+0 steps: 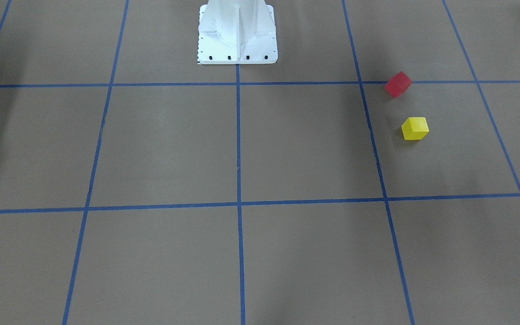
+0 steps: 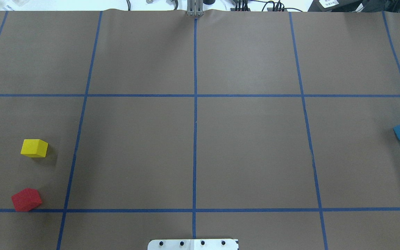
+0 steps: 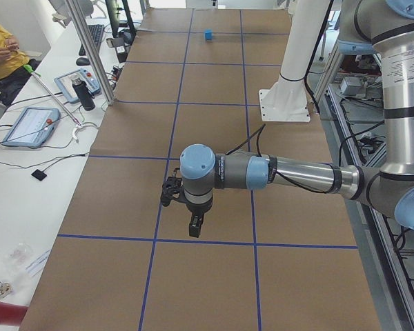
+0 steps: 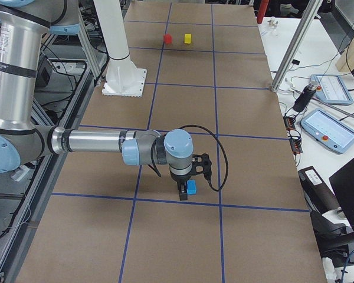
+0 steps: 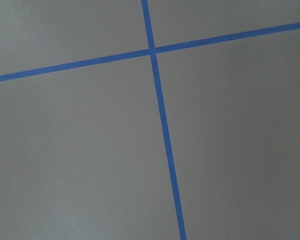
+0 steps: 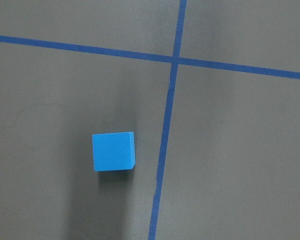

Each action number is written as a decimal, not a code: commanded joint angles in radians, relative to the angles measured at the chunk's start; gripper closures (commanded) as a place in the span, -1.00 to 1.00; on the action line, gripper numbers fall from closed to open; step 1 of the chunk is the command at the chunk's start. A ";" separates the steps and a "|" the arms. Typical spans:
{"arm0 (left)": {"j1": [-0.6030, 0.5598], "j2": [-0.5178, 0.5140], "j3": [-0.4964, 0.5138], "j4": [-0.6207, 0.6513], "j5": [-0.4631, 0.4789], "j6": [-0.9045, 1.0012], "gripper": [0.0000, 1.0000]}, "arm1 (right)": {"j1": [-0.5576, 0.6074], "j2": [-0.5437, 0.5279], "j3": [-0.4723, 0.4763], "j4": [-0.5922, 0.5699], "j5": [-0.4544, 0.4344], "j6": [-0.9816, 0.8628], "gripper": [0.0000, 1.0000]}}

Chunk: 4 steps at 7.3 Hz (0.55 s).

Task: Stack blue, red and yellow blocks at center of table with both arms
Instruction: 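Lower the right gripper over the blue cube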

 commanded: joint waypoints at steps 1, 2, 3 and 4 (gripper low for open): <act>0.000 -0.009 -0.003 0.000 -0.009 -0.002 -1.00 | 0.000 0.004 0.007 0.000 -0.002 -0.001 -0.99; 0.000 -0.009 -0.029 0.001 -0.006 0.000 -1.00 | 0.000 0.005 0.007 0.002 -0.006 -0.002 -0.99; 0.000 -0.011 -0.056 0.000 -0.002 0.000 -1.00 | 0.000 0.011 0.009 0.043 -0.008 -0.001 -0.99; 0.000 -0.034 -0.070 0.000 0.001 -0.002 -1.00 | 0.002 0.012 -0.002 0.165 -0.015 0.007 -0.99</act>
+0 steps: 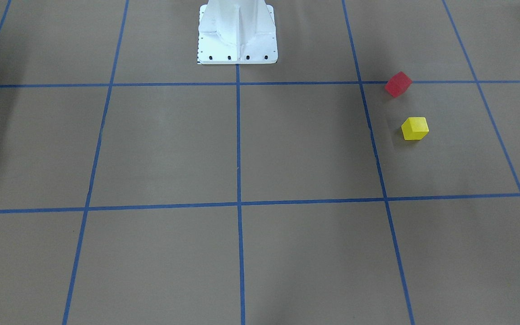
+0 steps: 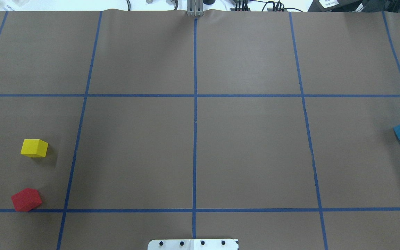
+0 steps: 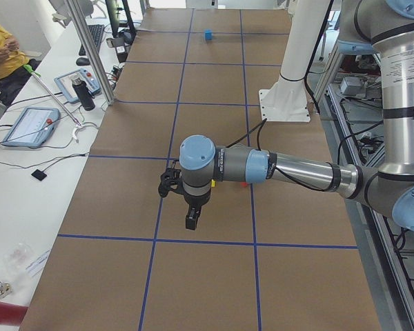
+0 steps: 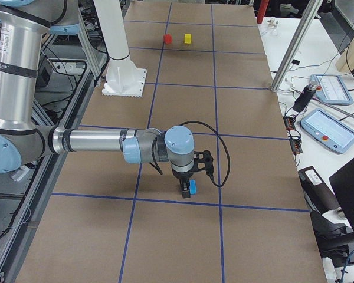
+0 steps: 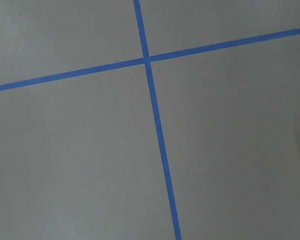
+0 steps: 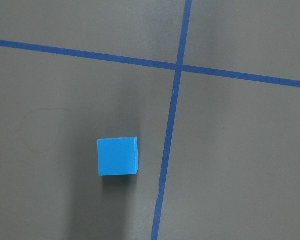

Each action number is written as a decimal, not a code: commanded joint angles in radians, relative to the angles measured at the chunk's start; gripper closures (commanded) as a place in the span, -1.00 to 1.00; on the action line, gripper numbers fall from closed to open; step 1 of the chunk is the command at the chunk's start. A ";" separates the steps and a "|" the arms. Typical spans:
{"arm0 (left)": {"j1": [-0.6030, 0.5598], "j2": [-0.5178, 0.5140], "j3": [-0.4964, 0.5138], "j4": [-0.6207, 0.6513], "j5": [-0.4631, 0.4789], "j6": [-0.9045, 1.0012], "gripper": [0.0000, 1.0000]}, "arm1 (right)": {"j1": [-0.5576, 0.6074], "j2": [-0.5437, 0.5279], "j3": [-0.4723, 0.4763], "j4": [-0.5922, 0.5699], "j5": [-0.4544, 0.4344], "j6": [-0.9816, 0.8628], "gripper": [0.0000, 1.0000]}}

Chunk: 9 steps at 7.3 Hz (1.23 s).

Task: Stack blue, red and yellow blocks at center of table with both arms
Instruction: 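Lower the right gripper over the blue cube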

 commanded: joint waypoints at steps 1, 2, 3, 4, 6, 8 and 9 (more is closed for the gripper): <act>0.000 -0.057 -0.022 0.001 0.001 -0.009 -1.00 | 0.003 0.005 -0.017 0.189 -0.010 0.006 -0.99; -0.002 -0.106 -0.011 0.000 0.001 -0.007 -1.00 | 0.001 0.012 -0.037 0.202 -0.007 0.017 -0.99; -0.002 -0.167 -0.002 -0.019 0.007 -0.009 -1.00 | 0.001 0.031 -0.070 0.209 -0.006 0.031 -0.99; 0.000 -0.207 0.025 -0.060 0.024 -0.010 -1.00 | -0.002 0.038 -0.095 0.252 -0.004 0.031 -0.99; 0.000 -0.207 0.029 -0.086 0.021 -0.010 -1.00 | -0.124 0.042 -0.123 0.356 -0.001 0.075 -0.98; 0.000 -0.207 0.026 -0.086 0.019 -0.010 -1.00 | -0.227 0.050 -0.162 0.375 -0.009 0.146 -0.97; 0.000 -0.204 0.026 -0.105 0.019 -0.010 -1.00 | -0.235 0.050 -0.187 0.375 -0.013 0.158 -0.97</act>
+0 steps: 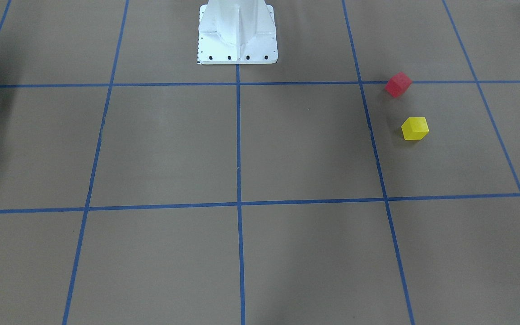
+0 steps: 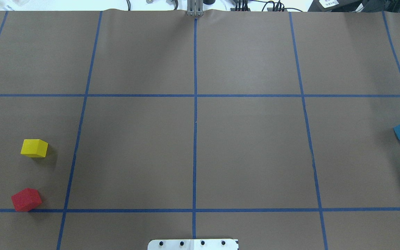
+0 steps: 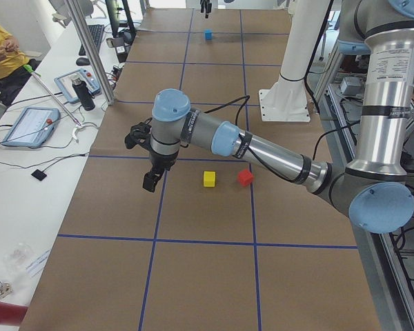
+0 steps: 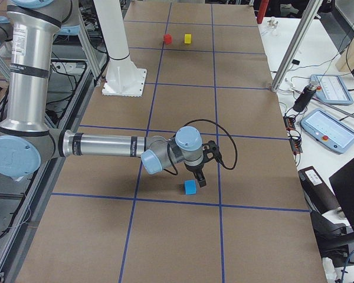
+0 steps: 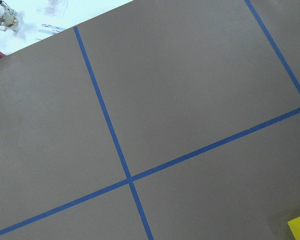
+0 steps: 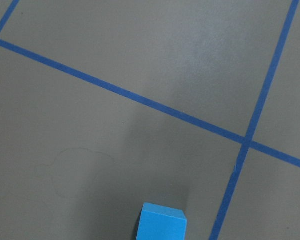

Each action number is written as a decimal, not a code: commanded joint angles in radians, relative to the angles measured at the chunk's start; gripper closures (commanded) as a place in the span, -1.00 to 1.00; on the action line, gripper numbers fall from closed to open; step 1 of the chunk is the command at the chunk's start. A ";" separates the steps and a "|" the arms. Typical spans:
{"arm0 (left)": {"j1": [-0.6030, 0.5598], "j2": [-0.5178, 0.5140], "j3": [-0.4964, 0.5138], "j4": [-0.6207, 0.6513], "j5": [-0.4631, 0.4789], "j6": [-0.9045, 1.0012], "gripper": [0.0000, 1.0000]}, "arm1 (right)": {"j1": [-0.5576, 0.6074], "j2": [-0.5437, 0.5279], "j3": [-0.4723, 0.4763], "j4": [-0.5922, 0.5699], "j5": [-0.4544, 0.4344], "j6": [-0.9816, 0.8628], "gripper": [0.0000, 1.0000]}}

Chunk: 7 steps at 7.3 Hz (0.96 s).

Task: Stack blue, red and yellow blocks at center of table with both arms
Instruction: 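Lower the right gripper over the blue cube, then grasp the blue cube with the right gripper and lift it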

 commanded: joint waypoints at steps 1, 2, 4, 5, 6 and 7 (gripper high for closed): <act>0.000 0.005 -0.001 -0.029 -0.001 0.000 -1.00 | -0.033 -0.002 -0.051 0.006 -0.016 0.099 -0.93; 0.000 0.005 -0.002 -0.029 -0.001 0.002 -1.00 | -0.046 -0.001 -0.064 0.027 -0.039 0.162 -0.90; 0.000 0.005 -0.007 -0.030 -0.001 0.002 -1.00 | -0.087 0.001 -0.171 0.213 -0.072 0.303 -0.88; 0.000 0.005 -0.011 -0.030 -0.001 0.002 -1.00 | -0.123 0.001 -0.196 0.272 -0.108 0.358 -0.88; 0.000 0.005 -0.013 -0.033 -0.001 0.002 -1.00 | -0.153 -0.002 -0.200 0.294 -0.116 0.380 -0.89; 0.000 0.005 -0.011 -0.044 -0.001 0.002 -1.00 | -0.167 -0.004 -0.200 0.303 -0.122 0.382 -0.90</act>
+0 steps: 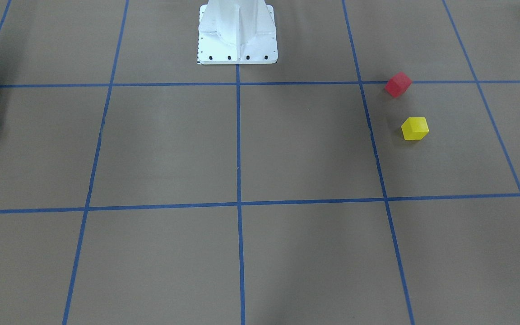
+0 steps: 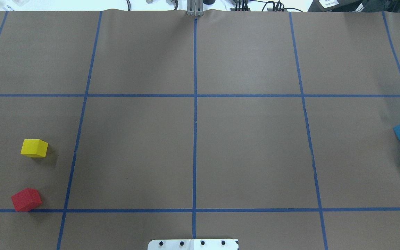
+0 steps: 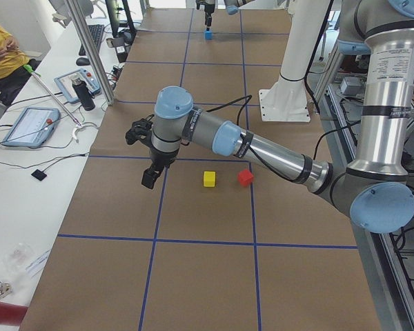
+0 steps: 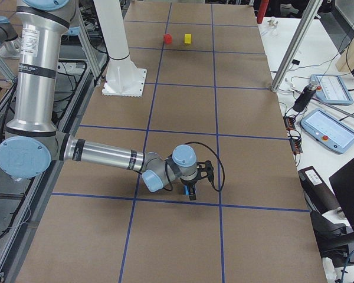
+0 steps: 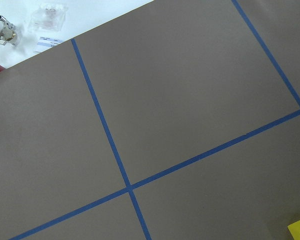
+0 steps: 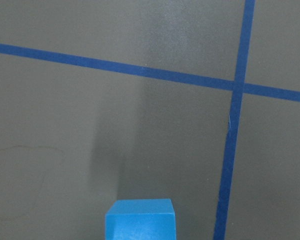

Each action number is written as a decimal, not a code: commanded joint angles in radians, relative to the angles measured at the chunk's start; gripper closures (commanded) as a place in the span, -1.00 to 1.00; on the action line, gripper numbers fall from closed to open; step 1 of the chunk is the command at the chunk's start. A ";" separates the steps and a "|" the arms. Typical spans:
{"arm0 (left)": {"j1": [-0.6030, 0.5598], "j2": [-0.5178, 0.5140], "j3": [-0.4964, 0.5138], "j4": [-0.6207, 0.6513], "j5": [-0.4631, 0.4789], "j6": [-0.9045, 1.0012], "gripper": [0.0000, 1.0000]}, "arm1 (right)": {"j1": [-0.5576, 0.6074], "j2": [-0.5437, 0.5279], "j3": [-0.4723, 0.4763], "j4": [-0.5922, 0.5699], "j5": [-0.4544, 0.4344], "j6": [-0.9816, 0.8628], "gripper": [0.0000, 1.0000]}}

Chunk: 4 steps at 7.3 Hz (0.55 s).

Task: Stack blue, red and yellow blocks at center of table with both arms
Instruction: 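Grasp the blue cube with the right gripper and lift it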

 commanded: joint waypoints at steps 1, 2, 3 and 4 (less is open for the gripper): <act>0.000 0.000 0.000 -0.009 0.000 0.000 -1.00 | -0.046 -0.001 -0.007 0.026 -0.033 0.018 -0.90; 0.000 0.000 0.000 -0.009 -0.002 0.000 -1.00 | -0.066 -0.002 -0.007 0.027 -0.049 0.012 -0.79; 0.000 0.000 0.000 -0.009 -0.002 0.000 -1.00 | -0.083 -0.002 -0.009 0.026 -0.057 0.011 0.20; 0.000 0.002 0.000 -0.009 -0.002 0.002 -1.00 | -0.094 -0.004 -0.010 0.026 -0.058 0.008 0.99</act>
